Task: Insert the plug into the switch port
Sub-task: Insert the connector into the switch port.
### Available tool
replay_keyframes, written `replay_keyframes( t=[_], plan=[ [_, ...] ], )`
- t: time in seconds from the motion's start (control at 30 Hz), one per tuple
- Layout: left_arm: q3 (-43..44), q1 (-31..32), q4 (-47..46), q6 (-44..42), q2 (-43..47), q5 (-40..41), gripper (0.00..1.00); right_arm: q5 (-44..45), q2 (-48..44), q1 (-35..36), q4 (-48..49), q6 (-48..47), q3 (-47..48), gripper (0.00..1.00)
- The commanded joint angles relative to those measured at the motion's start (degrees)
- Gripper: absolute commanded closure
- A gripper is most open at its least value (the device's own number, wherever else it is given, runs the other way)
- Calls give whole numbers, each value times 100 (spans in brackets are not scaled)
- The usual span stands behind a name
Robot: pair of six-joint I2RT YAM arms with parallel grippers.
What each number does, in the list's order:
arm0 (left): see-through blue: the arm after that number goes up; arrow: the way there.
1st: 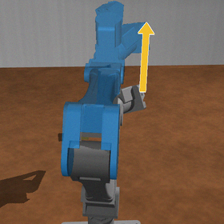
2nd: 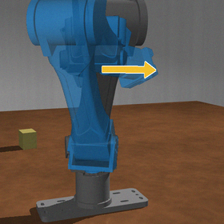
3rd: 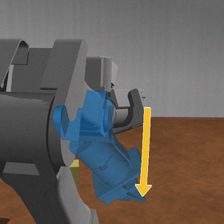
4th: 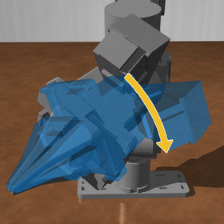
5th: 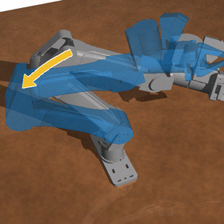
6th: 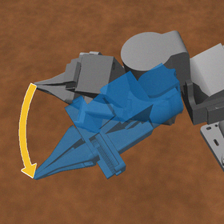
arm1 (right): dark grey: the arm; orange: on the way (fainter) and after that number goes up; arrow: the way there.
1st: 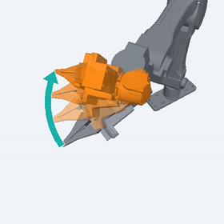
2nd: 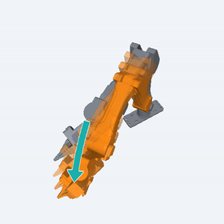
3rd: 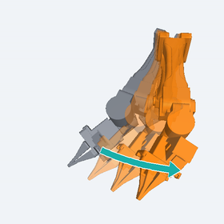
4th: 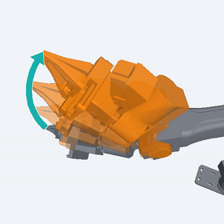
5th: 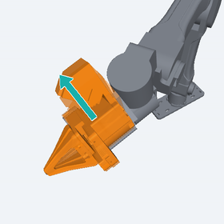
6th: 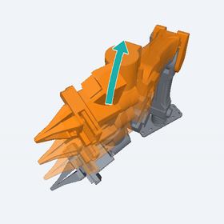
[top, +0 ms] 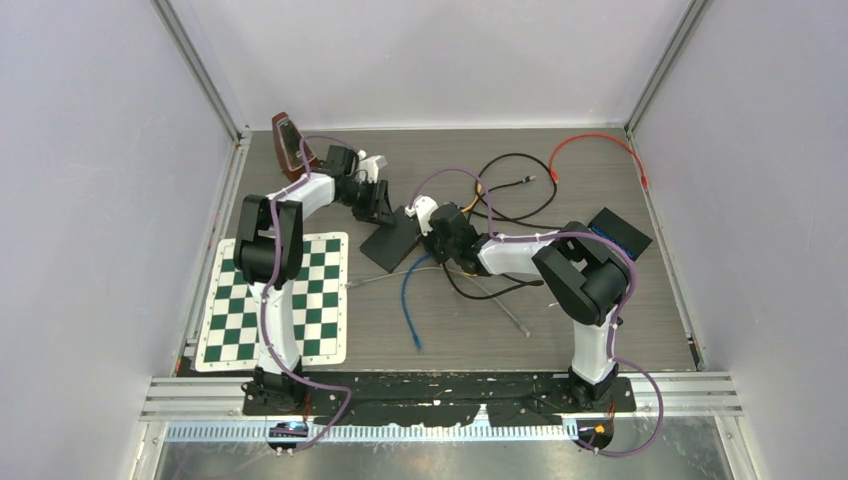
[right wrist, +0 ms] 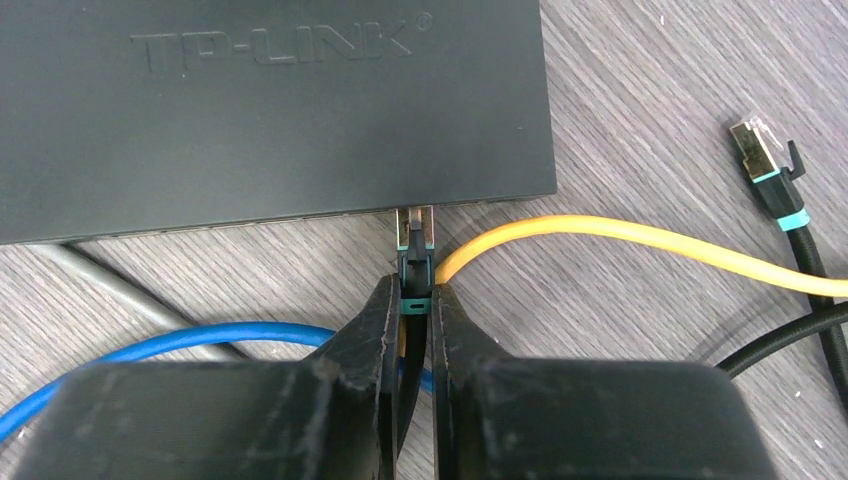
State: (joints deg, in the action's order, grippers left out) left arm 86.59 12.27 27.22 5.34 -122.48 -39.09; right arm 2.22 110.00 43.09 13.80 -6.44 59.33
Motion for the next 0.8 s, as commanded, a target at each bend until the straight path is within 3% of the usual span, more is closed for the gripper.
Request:
replay_keyframes(
  t=[0.0,0.13,0.47,0.77],
  plan=[
    [-302,1125,1290,570,106,-2139,59,-1006,159,192,2298,-517,838,95],
    [-247,1149,1191,694,-43,-2145,59,-1253,248,173,2052,-965,1002,95],
    [316,1237,1353,768,-36,-1679,59,-1135,204,66,2358,-675,915,95],
    [1437,847,1664,867,-712,-1354,56,-14,-126,-29,2302,-589,355,92]
  ],
)
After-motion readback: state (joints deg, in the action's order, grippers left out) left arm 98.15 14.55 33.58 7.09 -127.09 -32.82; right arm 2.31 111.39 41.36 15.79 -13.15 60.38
